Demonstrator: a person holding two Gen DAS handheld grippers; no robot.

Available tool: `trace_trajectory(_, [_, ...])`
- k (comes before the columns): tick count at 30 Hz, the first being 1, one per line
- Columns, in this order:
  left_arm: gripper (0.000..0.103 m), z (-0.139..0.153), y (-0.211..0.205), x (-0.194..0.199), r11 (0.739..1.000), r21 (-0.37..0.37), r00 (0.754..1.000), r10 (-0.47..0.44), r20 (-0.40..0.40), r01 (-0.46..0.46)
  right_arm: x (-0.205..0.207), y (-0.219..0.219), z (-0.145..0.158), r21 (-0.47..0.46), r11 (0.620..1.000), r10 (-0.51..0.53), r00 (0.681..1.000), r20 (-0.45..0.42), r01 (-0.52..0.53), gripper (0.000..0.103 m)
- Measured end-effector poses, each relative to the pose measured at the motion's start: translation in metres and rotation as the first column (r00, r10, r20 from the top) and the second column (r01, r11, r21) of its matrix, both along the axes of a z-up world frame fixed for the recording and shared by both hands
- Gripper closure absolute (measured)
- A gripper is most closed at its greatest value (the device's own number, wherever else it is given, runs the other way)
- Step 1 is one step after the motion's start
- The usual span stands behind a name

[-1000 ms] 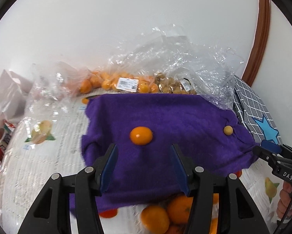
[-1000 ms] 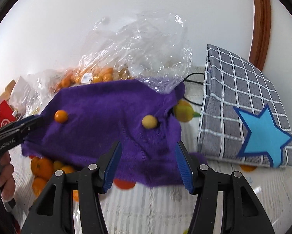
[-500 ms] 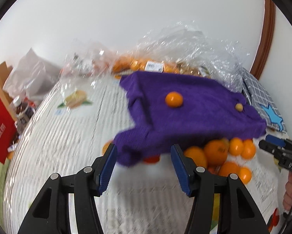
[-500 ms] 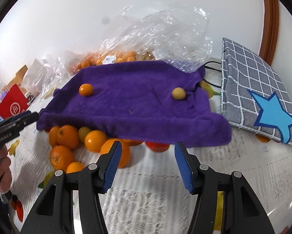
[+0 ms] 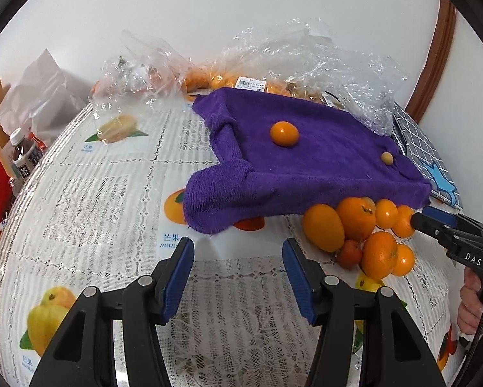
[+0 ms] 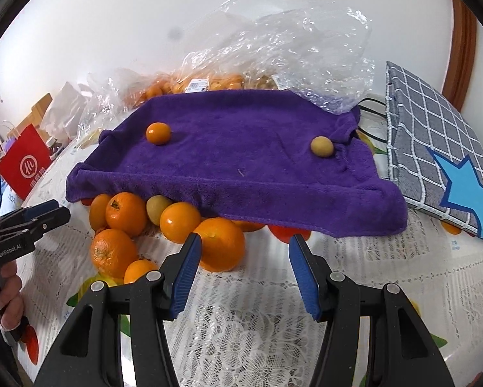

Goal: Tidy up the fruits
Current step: 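Lift both tools away from the towel back toward the fruit pile, then grasp a large orange with the right tool while the left tool grasps an oval orange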

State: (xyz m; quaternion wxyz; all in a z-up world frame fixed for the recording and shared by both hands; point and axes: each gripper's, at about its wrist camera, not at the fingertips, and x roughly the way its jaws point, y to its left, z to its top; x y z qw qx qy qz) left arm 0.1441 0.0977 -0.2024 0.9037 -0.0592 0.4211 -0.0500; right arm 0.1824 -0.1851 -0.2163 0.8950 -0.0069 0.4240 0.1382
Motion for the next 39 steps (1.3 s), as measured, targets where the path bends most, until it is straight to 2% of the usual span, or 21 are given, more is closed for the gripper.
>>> trace_trajectory(6, [0.048,-0.002,0.001,0.001,1.000,-0.018,1.000,-0.001,-0.011,0.001,0.005,0.008,-0.006,0.023,0.999,0.037,0.999,-0.022,-0.037,0.047])
trace_trajectory(12, [0.048,-0.003,0.000,0.003,1.000,-0.025,1.000,-0.016,-0.018,0.016,0.011,0.018,-0.020,0.002,0.998,0.064,0.996,-0.063,-0.064,0.047])
trace_trajectory(14, [0.048,-0.004,-0.001,0.002,0.999,-0.032,1.000,-0.025,-0.017,0.024,0.012,0.021,-0.021,-0.013,0.998,0.065,0.997,-0.052,-0.066,0.059])
trace_trajectory(16, [0.048,-0.003,-0.003,0.001,0.998,-0.050,0.999,-0.046,-0.013,0.046,0.012,0.019,-0.021,-0.005,0.998,0.068,0.996,-0.052,-0.068,0.062])
trace_trajectory(22, [0.048,0.003,-0.017,0.004,0.986,-0.123,0.994,-0.111,-0.001,0.110,0.005,-0.002,-0.016,0.003,1.000,0.023,1.000,-0.019,-0.023,0.062])
trace_trajectory(25, [0.048,0.004,-0.027,0.010,0.978,-0.165,0.991,-0.134,-0.009,0.130,-0.001,-0.017,-0.010,-0.029,1.000,-0.007,1.000,0.020,0.007,0.062])
trace_trajectory(28, [0.048,0.002,-0.035,0.018,0.975,-0.183,0.990,-0.136,-0.023,0.130,-0.005,-0.032,-0.009,-0.063,0.998,-0.027,0.999,0.044,0.030,0.062])
trace_trajectory(31, [0.048,-0.002,-0.039,0.024,0.973,-0.202,0.992,-0.120,-0.039,0.110,-0.008,-0.044,-0.008,-0.038,0.999,-0.033,0.998,0.045,0.034,0.062])
trace_trajectory(36, [0.052,-0.009,-0.040,0.031,0.964,-0.247,0.991,-0.121,-0.066,0.101,-0.013,-0.048,-0.005,-0.009,1.000,-0.023,0.998,0.066,0.023,0.062])
trace_trajectory(39, [0.063,-0.011,-0.037,0.033,0.949,-0.293,0.988,-0.139,-0.069,0.113,-0.014,-0.047,-0.005,0.006,1.000,-0.011,0.998,0.068,0.011,0.062])
